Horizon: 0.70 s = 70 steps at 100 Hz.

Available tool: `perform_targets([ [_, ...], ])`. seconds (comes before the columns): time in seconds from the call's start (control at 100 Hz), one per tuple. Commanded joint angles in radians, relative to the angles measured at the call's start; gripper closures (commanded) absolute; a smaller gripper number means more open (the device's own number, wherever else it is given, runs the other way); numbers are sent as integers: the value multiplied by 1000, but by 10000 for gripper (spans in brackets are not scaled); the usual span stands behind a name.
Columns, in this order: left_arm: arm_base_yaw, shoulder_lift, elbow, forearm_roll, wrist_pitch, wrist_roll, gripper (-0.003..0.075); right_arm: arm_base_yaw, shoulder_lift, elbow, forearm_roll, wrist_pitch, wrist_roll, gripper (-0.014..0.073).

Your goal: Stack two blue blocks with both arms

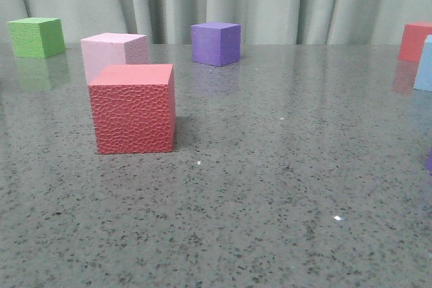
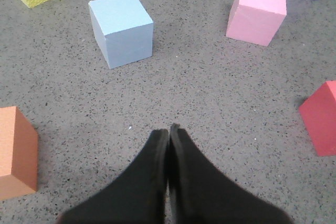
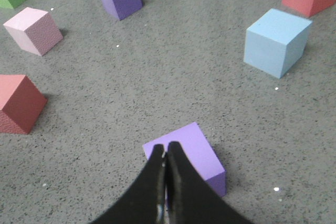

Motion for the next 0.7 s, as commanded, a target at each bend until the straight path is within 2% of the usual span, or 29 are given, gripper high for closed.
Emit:
perform_targets([
  [0.0, 1, 12, -37, -9, -51, -6, 739, 0, 29, -37, 19, -55, -6, 715],
  [0.56, 1, 12, -37, -9, -51, -6, 738, 0, 30, -34, 19, -50, -6, 711],
  [0.63, 1, 12, -37, -9, -51, -6, 735, 0, 30, -34, 19, -50, -6, 678],
  [0.69, 1, 12, -37, -9, -51, -4, 708, 0, 30, -34, 19, -50, -6, 613],
])
